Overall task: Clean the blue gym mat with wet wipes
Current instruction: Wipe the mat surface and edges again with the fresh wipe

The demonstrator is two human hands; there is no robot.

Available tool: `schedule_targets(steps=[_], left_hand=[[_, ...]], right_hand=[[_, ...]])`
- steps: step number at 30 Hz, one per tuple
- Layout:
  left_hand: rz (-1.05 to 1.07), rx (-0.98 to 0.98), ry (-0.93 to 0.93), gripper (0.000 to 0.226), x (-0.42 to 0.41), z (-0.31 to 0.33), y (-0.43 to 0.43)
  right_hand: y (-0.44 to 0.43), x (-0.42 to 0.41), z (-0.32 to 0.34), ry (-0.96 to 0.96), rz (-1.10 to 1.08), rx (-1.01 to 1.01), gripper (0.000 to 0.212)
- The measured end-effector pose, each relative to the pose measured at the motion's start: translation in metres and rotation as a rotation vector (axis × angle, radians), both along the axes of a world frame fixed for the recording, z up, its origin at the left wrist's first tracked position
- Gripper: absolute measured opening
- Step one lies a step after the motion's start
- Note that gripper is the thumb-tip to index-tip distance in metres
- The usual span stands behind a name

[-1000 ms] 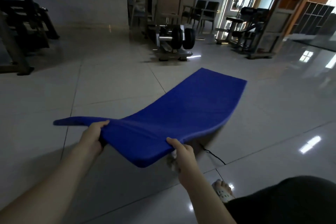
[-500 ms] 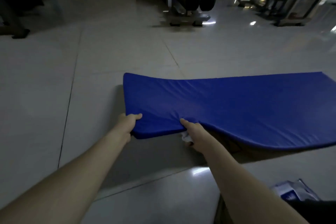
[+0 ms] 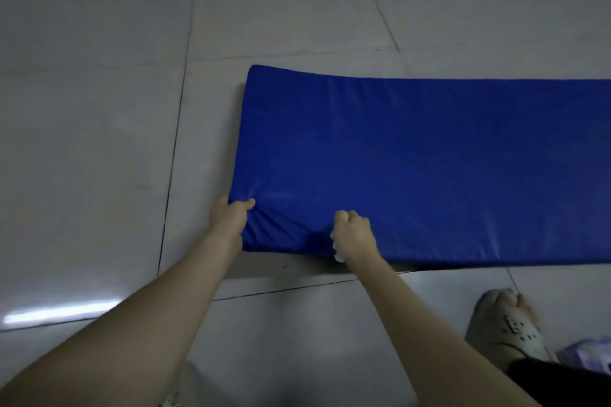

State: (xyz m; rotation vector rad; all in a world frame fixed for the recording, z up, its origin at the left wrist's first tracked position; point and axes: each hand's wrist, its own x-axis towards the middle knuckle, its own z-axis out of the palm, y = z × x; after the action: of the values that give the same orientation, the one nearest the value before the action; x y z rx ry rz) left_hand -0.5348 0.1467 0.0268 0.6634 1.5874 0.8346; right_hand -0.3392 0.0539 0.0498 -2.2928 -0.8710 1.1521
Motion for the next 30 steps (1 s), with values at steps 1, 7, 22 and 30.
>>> schedule_targets(steps=[1,7,22,30], left_hand=[[0.028,-0.011,-0.009,0.019,-0.002,-0.005,-0.003],[0.167,-0.001,0.042,0.018,-0.031,-0.011,-0.011],[0.027,-0.246,-0.067,0.035,-0.115,-0.057,-0.023],[-0.301,-0.110,0.462,0.046,-0.121,-0.079,-0.027]], right_hand=[[-0.003,-0.020,-0.006,-0.066,0.063,0.077,0.026],[-0.033,-0.118,-0.027,-0.166,0.295,0.422,0.022],[-0.014,-0.182,-0.072,-0.190,0.875,0.536,0.013],[-0.051,-0.079,-0.112,-0.401,0.341,0.263,0.013]])
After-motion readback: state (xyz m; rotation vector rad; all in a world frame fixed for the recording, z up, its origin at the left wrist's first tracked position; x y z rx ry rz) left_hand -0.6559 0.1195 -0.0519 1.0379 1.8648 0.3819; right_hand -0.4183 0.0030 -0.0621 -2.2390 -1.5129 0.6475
